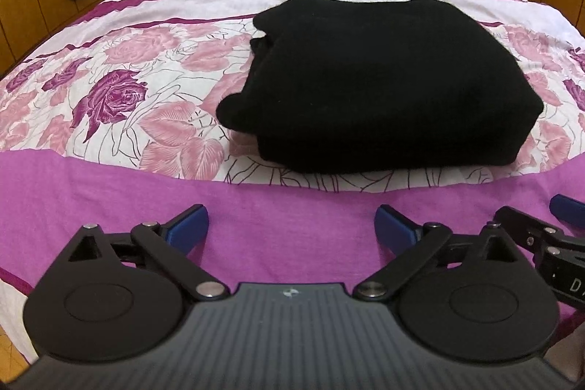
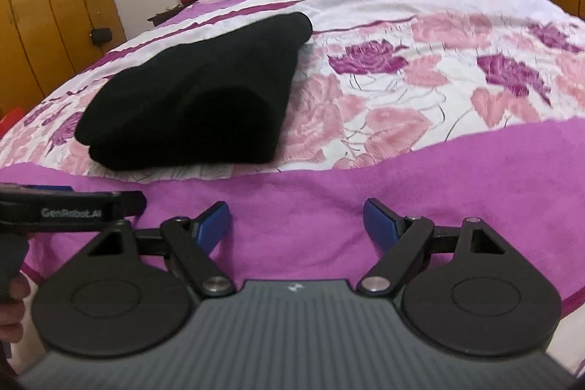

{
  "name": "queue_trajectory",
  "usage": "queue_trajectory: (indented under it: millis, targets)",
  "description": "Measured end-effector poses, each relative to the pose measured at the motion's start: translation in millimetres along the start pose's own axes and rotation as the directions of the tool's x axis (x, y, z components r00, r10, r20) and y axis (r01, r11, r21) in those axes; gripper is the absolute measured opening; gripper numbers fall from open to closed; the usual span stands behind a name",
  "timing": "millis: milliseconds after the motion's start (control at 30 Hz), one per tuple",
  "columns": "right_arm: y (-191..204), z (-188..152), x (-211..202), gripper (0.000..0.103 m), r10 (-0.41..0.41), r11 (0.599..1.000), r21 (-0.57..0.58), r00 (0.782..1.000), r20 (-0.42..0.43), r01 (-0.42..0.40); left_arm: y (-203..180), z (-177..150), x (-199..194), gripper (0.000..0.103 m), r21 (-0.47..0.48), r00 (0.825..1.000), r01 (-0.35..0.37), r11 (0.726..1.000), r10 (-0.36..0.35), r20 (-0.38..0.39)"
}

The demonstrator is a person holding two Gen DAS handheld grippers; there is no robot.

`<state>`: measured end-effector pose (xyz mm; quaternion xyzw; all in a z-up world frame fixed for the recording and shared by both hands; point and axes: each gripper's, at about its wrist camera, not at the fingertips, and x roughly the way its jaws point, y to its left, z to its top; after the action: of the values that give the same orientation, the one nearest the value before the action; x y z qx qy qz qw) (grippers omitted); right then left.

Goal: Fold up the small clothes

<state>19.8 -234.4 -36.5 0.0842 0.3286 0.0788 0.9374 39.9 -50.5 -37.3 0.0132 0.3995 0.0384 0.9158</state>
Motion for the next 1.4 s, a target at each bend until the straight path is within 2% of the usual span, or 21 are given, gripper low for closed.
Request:
queue_trajectory:
  millis: [1400]
  targets:
    - [-4.2,-4.0,3.2,0.084,0.022,0.999,0.023,1.000,0.015,-0.022,-1.4,1.5,4.5,0.102,0.024,1.000,0.001,1.000,-0.001,-0.013]
